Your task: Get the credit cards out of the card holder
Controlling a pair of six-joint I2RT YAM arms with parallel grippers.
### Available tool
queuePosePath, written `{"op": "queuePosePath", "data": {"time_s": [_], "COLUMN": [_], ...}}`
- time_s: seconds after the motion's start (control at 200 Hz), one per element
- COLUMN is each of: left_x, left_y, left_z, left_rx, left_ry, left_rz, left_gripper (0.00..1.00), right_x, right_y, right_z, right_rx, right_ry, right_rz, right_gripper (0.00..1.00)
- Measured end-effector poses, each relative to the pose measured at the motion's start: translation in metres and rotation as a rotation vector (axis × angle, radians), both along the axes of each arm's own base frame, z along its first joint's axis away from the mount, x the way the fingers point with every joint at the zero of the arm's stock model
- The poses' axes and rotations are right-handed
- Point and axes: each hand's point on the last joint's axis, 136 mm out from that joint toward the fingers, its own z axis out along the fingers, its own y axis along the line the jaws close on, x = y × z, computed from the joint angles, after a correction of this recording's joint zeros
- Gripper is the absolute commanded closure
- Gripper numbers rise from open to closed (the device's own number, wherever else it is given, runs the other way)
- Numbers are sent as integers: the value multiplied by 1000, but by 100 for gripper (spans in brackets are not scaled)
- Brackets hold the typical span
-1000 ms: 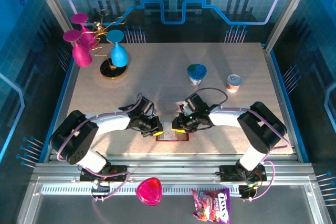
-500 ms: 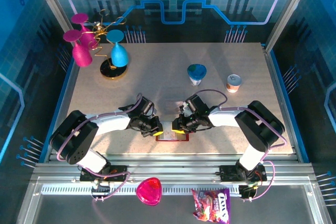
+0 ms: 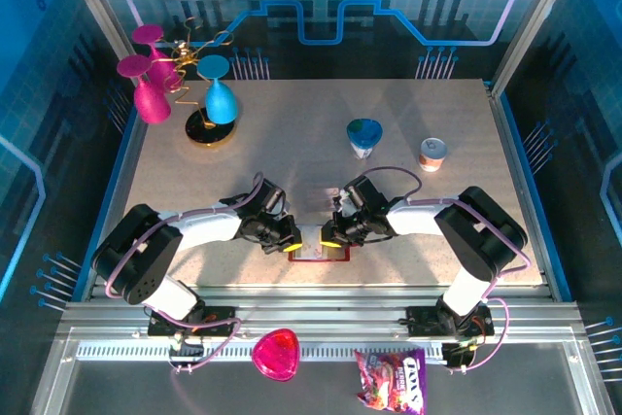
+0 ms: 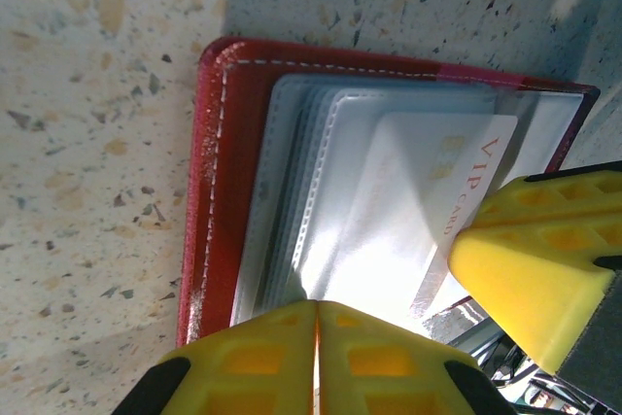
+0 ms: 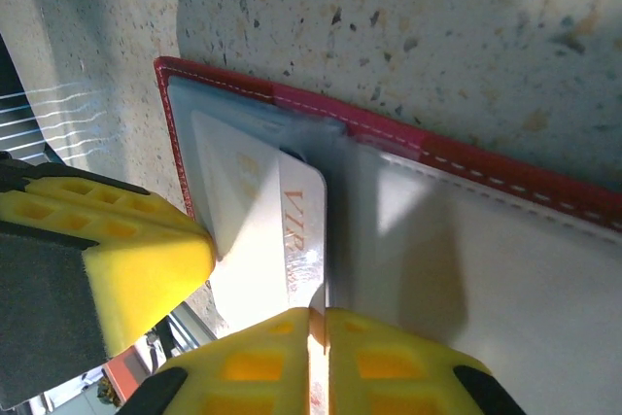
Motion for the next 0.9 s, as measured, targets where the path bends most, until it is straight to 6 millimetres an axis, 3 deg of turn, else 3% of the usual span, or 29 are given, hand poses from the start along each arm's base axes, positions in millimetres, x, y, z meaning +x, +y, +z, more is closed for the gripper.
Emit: {"op": "queuePosePath", "data": {"time_s": [0.395,0.895], "left_x": [0,0], "left_y": [0,0], "left_z": [0,0], "left_rx": [0,0], "left_ry": [0,-1], "left_rz": [0,0], "left_gripper": [92,92], "right_x": [0,1], "right_y": [-1,-13], "right_z": [0,6], "right_rx": [1,-6], "right_ry": [-2,-17], "right_rz": [-2,-7], "right_gripper": [100,100]}}
